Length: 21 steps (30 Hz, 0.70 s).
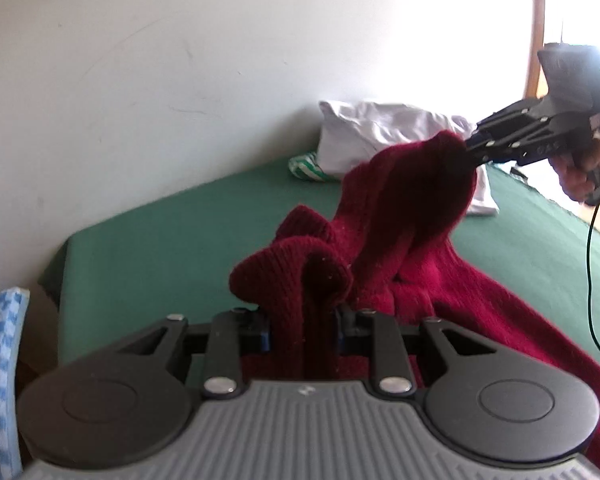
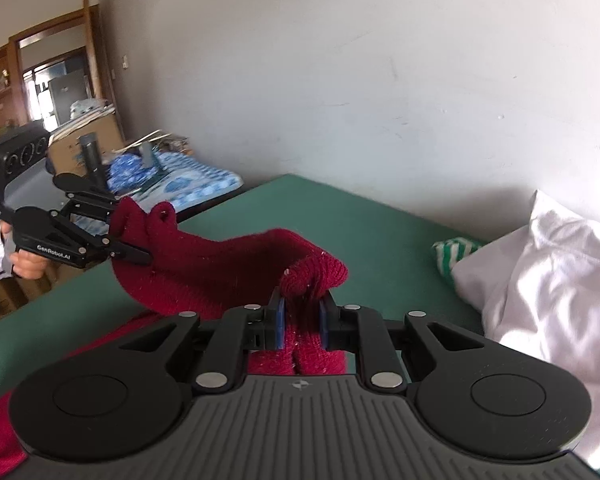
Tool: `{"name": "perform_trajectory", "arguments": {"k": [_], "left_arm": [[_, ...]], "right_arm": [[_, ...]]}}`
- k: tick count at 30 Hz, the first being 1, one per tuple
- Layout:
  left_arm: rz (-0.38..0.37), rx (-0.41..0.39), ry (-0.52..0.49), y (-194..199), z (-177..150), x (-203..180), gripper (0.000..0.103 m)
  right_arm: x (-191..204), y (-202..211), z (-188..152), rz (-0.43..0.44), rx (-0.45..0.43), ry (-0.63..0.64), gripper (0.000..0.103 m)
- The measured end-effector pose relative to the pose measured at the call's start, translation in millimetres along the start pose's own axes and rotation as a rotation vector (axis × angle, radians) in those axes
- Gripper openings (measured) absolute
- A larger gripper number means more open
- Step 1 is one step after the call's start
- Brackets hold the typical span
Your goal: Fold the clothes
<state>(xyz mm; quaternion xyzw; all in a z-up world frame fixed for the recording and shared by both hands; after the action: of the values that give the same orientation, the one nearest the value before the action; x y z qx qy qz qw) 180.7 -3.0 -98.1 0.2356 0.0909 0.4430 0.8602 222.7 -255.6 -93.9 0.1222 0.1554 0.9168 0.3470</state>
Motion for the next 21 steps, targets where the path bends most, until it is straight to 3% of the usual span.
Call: {"name": "perform_trajectory", "arguments": {"k": [8, 12, 18, 21], "left_arm": [[0.022, 0.013, -0.017, 33, -28, -22, 0.026], [0.000, 0.067, -0.059, 30, -56, -45, 0.028], [-0.015, 0.103, -0.196, 51, -74, -73, 0.042], [-0.004, 0.116, -0.275, 74, -78, -76, 0.050]], "right_arm": [[67, 43, -50, 0.045, 0.098, 0.089, 0.017], [97, 46, -87, 0.061, 0.182, 0.154, 0.018], [121, 46, -104, 0.074, 0.272, 0.202, 0.040], [133, 60, -87, 0.024, 0.236, 0.281, 0.055]]}}
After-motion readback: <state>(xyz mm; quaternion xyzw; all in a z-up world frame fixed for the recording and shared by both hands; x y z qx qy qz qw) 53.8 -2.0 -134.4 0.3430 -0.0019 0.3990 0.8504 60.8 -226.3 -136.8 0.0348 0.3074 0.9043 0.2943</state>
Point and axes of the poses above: each gripper's, at about its wrist camera, not at the fingertips, and y roughly against the way its jaws point, x to its left, z to its top, the point moved 9 cm from there along -y, roughly the way its jaws point, and after that the axes turned 9 degrees about -x, right-handed, at the moved point
